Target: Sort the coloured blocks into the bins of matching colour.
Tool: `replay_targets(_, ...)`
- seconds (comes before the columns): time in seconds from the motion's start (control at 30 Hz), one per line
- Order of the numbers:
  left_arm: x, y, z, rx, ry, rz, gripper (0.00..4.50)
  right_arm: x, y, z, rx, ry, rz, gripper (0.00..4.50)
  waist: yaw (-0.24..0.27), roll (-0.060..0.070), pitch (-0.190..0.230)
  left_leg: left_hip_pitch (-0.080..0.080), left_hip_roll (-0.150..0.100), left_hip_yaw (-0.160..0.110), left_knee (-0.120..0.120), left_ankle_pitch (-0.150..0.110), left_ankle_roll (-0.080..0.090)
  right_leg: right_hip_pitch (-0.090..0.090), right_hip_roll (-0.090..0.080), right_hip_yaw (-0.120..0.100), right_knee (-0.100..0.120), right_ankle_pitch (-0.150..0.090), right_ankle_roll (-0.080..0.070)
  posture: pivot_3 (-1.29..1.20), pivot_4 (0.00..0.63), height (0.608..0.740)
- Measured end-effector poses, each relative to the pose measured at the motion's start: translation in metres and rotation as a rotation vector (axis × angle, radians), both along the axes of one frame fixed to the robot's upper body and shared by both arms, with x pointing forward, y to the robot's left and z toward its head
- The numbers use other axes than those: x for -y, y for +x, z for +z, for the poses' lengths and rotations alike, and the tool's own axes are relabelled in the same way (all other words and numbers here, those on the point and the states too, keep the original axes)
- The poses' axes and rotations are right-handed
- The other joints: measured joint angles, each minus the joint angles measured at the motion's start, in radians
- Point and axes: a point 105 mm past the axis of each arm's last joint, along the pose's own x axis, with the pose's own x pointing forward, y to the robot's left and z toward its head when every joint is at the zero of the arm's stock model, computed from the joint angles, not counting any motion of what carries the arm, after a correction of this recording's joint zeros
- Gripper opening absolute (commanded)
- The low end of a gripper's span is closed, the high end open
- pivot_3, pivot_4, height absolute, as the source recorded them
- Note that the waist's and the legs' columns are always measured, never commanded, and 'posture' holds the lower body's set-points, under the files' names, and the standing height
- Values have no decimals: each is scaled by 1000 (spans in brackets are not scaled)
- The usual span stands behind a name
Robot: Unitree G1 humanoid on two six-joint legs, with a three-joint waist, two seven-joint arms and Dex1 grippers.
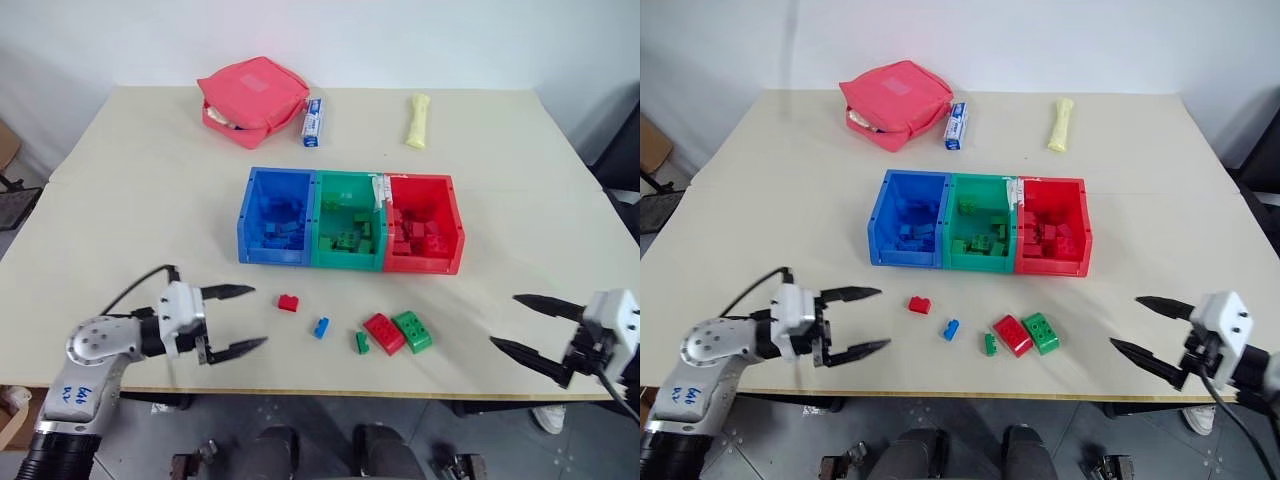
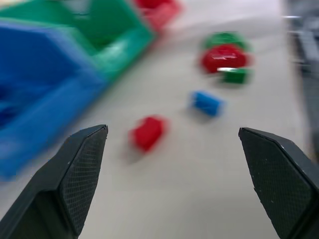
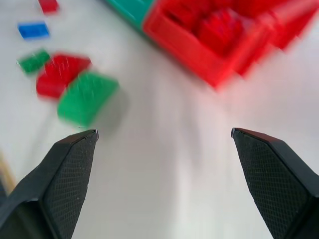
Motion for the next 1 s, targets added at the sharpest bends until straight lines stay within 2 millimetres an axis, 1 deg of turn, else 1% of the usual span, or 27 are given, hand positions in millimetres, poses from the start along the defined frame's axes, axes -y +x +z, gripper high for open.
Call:
replay_targets(0.03,4,-3,-3,-9,8,-30,4451,2,-2,-1,-17,-11,-1,4500,-3,0,0,1,0,0,0,0,1,1,0,0,0,0,0,0,150,740)
replay_targets(0.1,9,-5,-7,-13,18,-62,4451,-1,-4,-4,-52,-15,4,4500,-11,0,0,1,0,0,-1,0,2,1,0,0,1,0,-1,0,150,740)
replay_targets(0.17,11,-3,-6,-1,24,-71,4451,-15,-6,-13,-156,-63,27,4500,-16,2,-1,2,1,-1,-1,0,2,0,0,0,2,0,-1,0,150,740)
replay_targets(0.27,11,1,-1,25,26,-70,4451,-44,-1,-14,-196,-40,56,4500,-20,2,-1,2,1,-1,-1,0,1,0,0,0,2,0,-1,0,150,740)
replay_targets(0.37,6,0,-6,5,30,-54,4451,-66,9,-12,-192,-14,65,4500,-20,2,-1,1,1,-2,-1,1,-1,0,0,-1,1,0,-1,0,150,740)
replay_targets(0.43,-2,-6,-12,-27,49,-39,4451,-82,18,-21,-205,12,54,4500,-23,1,-2,1,1,-2,-1,1,-2,-1,1,-1,1,0,-1,0,150,740)
replay_targets(0.47,-5,-9,-15,-41,57,-29,4451,-89,21,-31,-230,9,43,4500,-22,1,-2,0,1,-1,-1,1,-2,-1,1,-1,1,0,-1,0,150,740)
replay_targets(0.5,-7,-11,-17,-48,61,-24,4451,-93,23,-39,-254,0,28,4500,-22,1,-2,0,1,-1,-1,1,-2,-2,0,-1,1,0,-1,0,150,740)
replay_targets(0.53,-10,-12,-18,-50,62,-12,4451,-97,28,-43,-255,2,12,4500,-20,1,-2,-1,1,-2,0,1,-2,-2,0,-1,1,0,-1,0,150,740)
replay_targets(0.6,-11,-10,-16,-42,62,-1,4451,-102,33,-44,-248,-3,-3,4500,-18,0,-2,-1,1,-2,1,1,-1,0,0,-1,0,1,-1,0,150,740)
replay_targets(0.67,-13,-9,-14,-31,62,13,4451,-109,36,-47,-245,27,-14,4500,-20,-4,-5,0,1,-3,0,0,1,0,0,-1,0,1,-2,0,150,740)
replay_targets(0.77,-13,-7,-12,-22,61,16,4500,-118,40,-50,-235,46,-30,3864,-28,-7,-6,2,2,-2,-2,0,1,1,1,0,1,1,-2,0,150,740)
replay_targets(0.83,-13,-6,-11,-19,59,21,4500,-119,43,-50,-220,44,-53,3272,-32,-7,-7,3,2,-2,-3,0,0,0,1,-1,1,1,-3,0,150,740)
replay_targets(0.9,-13,-6,-11,-16,57,26,4500,-118,46,-50,-210,38,-75,2519,-34,-7,-7,3,2,-2,-3,0,0,0,1,-1,2,1,-3,0,150,740)
replay_targets(0.93,-12,-6,-11,-14,57,26,4500,-117,46,-50,-208,34,-83,2223,-34,-7,-7,3,2,-2,-3,0,0,0,1,-1,2,1,-3,0,150,740)
replay_targets(1.0,-11,-6,-9,-7,56,23,4500,-115,47,-50,-204,31,-90,2223,-32,-7,-7,3,2,-2,-3,0,0,0,1,-1,1,1,-3,0,150,740)
